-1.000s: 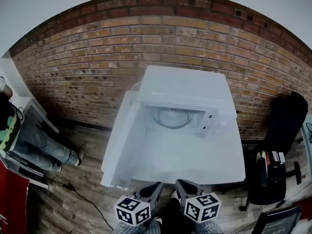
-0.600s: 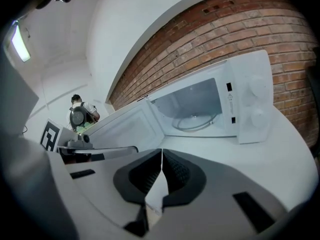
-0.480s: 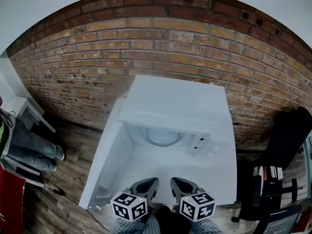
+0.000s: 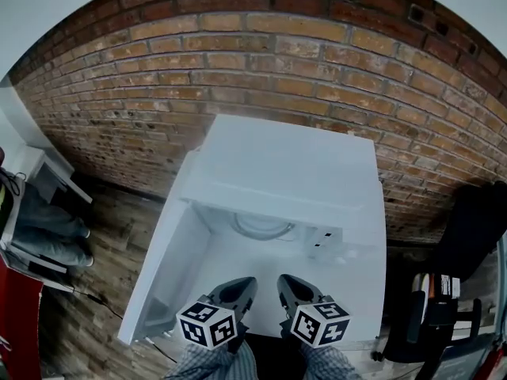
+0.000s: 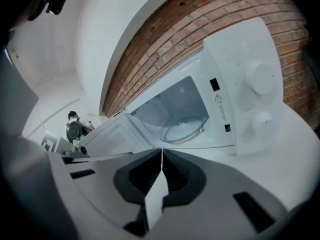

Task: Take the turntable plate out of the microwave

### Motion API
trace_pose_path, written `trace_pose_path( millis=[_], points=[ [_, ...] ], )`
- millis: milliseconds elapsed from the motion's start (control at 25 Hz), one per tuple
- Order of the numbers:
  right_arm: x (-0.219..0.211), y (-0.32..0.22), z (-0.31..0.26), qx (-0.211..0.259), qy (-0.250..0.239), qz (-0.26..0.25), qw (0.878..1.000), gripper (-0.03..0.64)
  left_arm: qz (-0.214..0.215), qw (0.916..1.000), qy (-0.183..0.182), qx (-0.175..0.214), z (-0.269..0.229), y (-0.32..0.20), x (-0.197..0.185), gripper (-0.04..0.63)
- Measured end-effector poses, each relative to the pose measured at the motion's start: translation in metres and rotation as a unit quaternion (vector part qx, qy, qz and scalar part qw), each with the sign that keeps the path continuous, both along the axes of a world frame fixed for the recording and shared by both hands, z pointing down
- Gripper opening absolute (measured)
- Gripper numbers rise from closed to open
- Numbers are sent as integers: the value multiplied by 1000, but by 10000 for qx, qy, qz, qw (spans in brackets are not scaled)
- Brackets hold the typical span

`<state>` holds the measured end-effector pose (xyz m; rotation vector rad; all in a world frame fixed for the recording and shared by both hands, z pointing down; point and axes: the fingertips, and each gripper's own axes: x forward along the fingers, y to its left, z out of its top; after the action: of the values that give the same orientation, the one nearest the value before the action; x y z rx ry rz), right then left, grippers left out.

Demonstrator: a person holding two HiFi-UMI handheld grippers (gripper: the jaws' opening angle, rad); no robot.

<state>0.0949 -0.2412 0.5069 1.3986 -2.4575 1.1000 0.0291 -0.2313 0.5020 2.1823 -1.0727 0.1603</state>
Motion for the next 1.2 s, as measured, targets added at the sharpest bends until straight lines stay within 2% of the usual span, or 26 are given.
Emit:
trace_pose_path(
  millis=[280,440,600,1000,1080,1200],
  points=[
    [-8,-35,17,-266,-856,493,9948,18,140,9994,59,-313,19,-21,-7,9],
    [-16,-56,31,-687,-1551,714,9829,18,181,9989,159,-396,24,-36,-13,9],
    [-13,-71,40,-944,-1986,988,9705,20,232,9985,251,-430,26,-48,-15,9],
    [-5,-102,60,-1189,-2419,1550,9504,27,302,9977,376,-476,28,-67,-24,9],
    [-6,-107,60,-1209,-2538,1595,9463,86,292,9975,396,-509,30,-69,-26,9],
    [-7,-111,64,-1289,-2600,1683,9421,97,269,9972,428,-542,32,-73,-28,9]
  ],
)
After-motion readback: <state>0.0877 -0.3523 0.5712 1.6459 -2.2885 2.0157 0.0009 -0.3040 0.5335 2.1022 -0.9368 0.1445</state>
